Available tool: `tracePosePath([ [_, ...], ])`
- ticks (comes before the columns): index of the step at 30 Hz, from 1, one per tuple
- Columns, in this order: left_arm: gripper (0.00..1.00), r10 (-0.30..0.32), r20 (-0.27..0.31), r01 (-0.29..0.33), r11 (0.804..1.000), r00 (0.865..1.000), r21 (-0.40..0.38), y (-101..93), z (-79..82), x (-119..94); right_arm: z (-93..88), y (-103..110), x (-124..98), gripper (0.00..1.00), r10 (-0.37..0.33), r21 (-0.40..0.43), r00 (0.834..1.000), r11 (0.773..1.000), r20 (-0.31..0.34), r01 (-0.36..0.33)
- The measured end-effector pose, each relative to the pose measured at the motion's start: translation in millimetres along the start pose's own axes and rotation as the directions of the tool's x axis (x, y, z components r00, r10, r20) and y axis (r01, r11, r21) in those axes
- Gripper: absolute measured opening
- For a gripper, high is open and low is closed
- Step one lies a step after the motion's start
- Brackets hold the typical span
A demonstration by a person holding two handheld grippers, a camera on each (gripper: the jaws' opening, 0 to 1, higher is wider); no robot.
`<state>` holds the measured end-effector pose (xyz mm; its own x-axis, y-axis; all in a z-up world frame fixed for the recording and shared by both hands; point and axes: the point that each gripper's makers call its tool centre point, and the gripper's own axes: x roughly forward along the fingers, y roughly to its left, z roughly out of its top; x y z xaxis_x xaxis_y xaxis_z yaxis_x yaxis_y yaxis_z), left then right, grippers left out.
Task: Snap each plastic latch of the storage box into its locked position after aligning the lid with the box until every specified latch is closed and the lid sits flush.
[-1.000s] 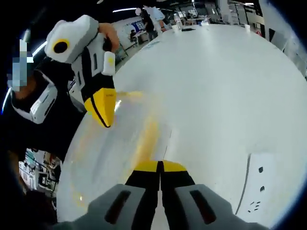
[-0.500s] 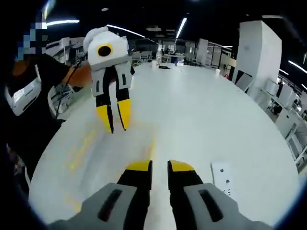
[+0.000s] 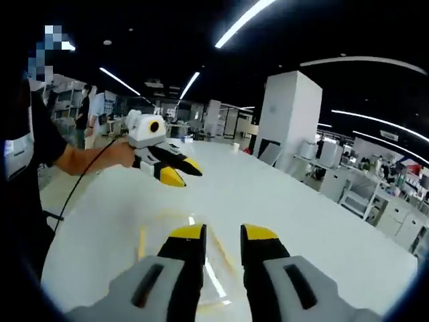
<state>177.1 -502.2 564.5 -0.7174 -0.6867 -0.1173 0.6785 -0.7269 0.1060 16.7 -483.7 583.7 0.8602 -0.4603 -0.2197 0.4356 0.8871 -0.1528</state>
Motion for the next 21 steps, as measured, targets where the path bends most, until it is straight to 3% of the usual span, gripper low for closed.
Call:
tracePosePath([
  [3, 0.31, 0.049, 0.047, -0.048, 0.999, 0.998, -0.021, 1.6, 4.9, -19.4, 7.9, 1.4, -22.8, 0.25, -0.094, 0.001, 0.995, 0.996, 0.04, 0.094],
  [7, 0.35, 0.131, 0.078, -0.125, 0.99, 0.988, -0.068, 3.6, 9.4, -53.4, 13.8, 3.9, -61.0, 0.26, -0.241, 0.047, 0.968, 0.97, 0.07, 0.238],
  [15, 0.39, 0.256, 0.1, -0.247, 0.965, 0.962, -0.09, -2.4, 13.6, -107.5, 10.6, 11.5, -123.6, 0.36, -0.479, 0.075, 0.869, 0.878, 0.127, 0.473],
  [18, 0.4, 0.297, 0.117, -0.288, 0.953, 0.948, -0.09, -8.1, 18.0, -124.1, 6.7, 20.2, -145.2, 0.38, -0.542, 0.114, 0.828, 0.84, 0.145, 0.53],
  [20, 0.42, 0.324, 0.137, -0.312, 0.944, 0.936, -0.103, -12.3, 21.8, -133.7, 3.0, 25.2, -152.8, 0.38, -0.559, 0.125, 0.817, 0.829, 0.143, 0.545],
  [21, 0.43, 0.335, 0.14, -0.323, 0.941, 0.932, -0.102, -15.6, 22.9, -138.5, 0.2, 27.1, -160.5, 0.38, -0.586, 0.139, 0.797, 0.81, 0.144, 0.57],
])
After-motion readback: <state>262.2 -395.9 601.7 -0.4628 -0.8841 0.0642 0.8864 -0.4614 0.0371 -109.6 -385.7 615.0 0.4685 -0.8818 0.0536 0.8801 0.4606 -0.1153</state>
